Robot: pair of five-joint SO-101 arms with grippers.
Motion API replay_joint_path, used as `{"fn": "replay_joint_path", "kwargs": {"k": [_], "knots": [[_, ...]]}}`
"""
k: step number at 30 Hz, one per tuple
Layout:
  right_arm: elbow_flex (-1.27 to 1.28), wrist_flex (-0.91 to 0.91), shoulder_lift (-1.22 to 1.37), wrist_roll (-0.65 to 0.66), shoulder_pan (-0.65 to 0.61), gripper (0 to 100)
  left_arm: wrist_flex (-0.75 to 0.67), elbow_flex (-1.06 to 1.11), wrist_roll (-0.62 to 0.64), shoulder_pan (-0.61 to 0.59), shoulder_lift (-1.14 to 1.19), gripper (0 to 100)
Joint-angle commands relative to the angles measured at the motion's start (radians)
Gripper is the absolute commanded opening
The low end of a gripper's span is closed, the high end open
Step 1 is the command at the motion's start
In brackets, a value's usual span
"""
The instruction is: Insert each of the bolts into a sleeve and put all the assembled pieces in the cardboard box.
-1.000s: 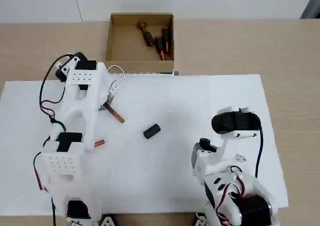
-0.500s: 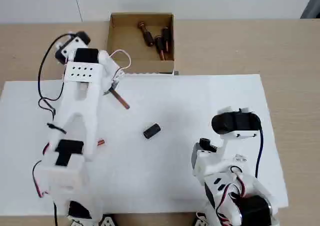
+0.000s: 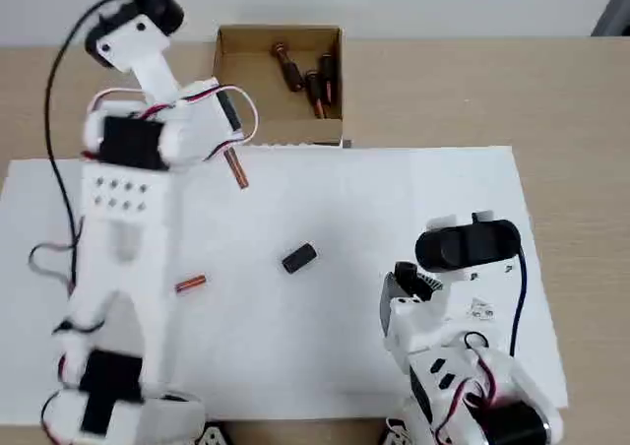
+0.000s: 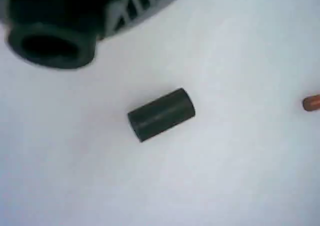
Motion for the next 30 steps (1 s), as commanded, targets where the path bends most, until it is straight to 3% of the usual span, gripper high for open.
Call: {"fn": "replay_joint_path", "kwargs": {"k": [1,9,14,23,30], "knots": [[-0.048,-0.005,0.004,0.051,0.007,0.4,0.043,-0.041,-0.121,0.008,-0.147,1],[-0.005,0.004,-0.196,0.198,0.008,0.4,0.063,0.170,-0.269,0.003,-0.338,1],[0.054,-0.024,-0.216,0.193,0.008,0.4,-0.124,0.455,-0.288,0.005,-0.514,1],[0.249,-0.285,-0.211,0.229,0.002,0.4,-0.523,1.020,-0.387,0.003,-0.893,1],[0.433,-0.515,-0.213,0.292,-0.007,0.4,-0.697,1.279,-0.384,0.008,-1.114,1]]}}
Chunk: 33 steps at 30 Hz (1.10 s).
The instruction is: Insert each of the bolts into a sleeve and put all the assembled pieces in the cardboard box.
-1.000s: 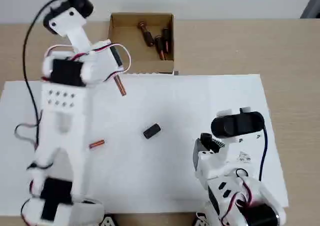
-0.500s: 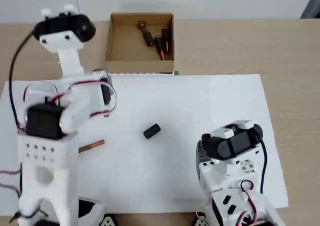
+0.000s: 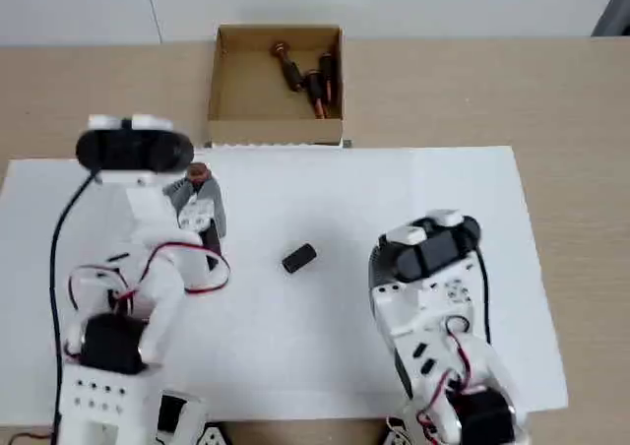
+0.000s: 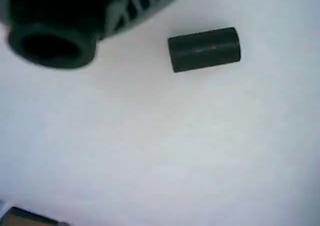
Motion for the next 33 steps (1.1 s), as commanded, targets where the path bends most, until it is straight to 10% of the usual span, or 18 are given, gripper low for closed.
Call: {"fn": "replay_joint_path", "kwargs": {"k": [1,16,33], "knots": [[0.060,-0.131,-0.007,0.040,-0.022,0.4,-0.112,0.088,-0.005,0.005,-0.127,1],[0.359,-0.536,-0.007,0.110,-0.285,0.4,-0.431,0.631,0.025,0.049,-0.657,1],[0.359,-0.532,0.002,0.278,-0.369,0.4,-0.562,0.656,0.308,0.158,-0.674,1]]}}
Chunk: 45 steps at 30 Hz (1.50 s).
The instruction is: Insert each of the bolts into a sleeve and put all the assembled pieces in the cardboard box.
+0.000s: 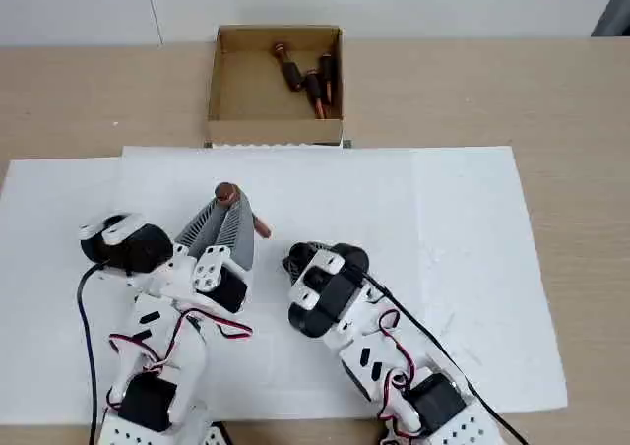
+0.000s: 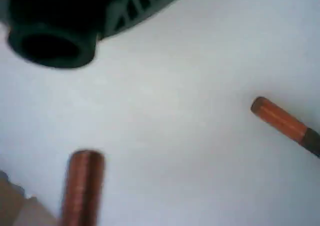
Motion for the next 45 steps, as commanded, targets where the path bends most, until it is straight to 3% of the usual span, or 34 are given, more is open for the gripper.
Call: {"fn": "replay_joint_path", "kwargs": {"k": [1,8,15,26,45], "knots": [[0.014,-0.021,0.001,0.037,-0.010,0.4,-0.057,-0.013,0.006,0.009,-0.021,1],[0.014,-0.021,0.001,0.068,-0.005,0.4,-0.051,-0.027,0.048,0.011,-0.023,1],[0.015,-0.021,0.002,0.087,0.002,0.4,0.098,-0.090,0.095,0.072,-0.021,1],[0.015,-0.027,0.002,0.087,0.001,0.4,0.101,-0.088,0.169,0.084,-0.021,1],[0.015,-0.028,-0.007,0.086,0.001,0.4,0.100,0.031,0.167,0.129,-0.021,1]]}}
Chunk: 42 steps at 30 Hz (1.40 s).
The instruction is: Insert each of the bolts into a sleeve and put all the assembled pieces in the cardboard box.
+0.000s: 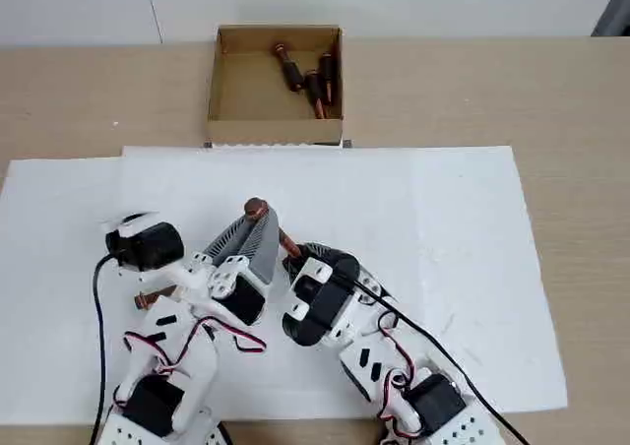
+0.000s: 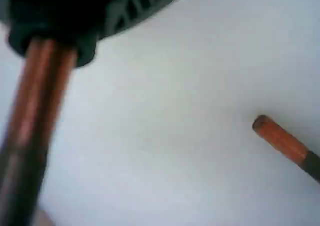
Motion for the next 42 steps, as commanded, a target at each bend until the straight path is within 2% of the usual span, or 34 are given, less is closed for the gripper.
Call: {"fn": "replay_joint_path", "kwargs": {"k": [1,6,10,17,20,24,30,32,37,42], "knots": [[0.015,-0.028,-0.008,0.006,0.004,0.4,0.002,0.025,0.003,-0.002,-0.015,1],[0.015,-0.030,-0.008,0.008,0.004,0.4,0.014,0.045,0.003,0.041,-0.015,1],[0.015,-0.045,-0.010,0.008,0.005,0.4,0.121,0.039,0.003,0.130,-0.015,1],[0.015,-0.113,-0.010,0.048,0.005,0.4,0.295,0.021,0.003,0.195,-0.015,1],[0.015,-0.113,-0.008,0.048,0.005,0.4,0.310,0.008,0.000,0.190,-0.015,1],[0.015,-0.111,-0.004,0.048,0.005,0.4,0.310,0.007,-0.064,0.189,-0.015,2],[0.015,-0.110,0.001,0.048,0.005,0.4,0.315,0.010,-0.109,0.129,-0.015,19],[0.015,-0.105,0.001,0.048,0.005,0.4,0.316,0.010,-0.137,0.109,-0.015,22],[0.015,-0.064,0.001,0.046,0.005,0.4,0.318,0.005,-0.196,0.077,-0.015,23],[0.015,-0.070,-0.001,0.046,0.005,0.4,0.365,-0.064,-0.201,0.068,-0.015,23]]}}
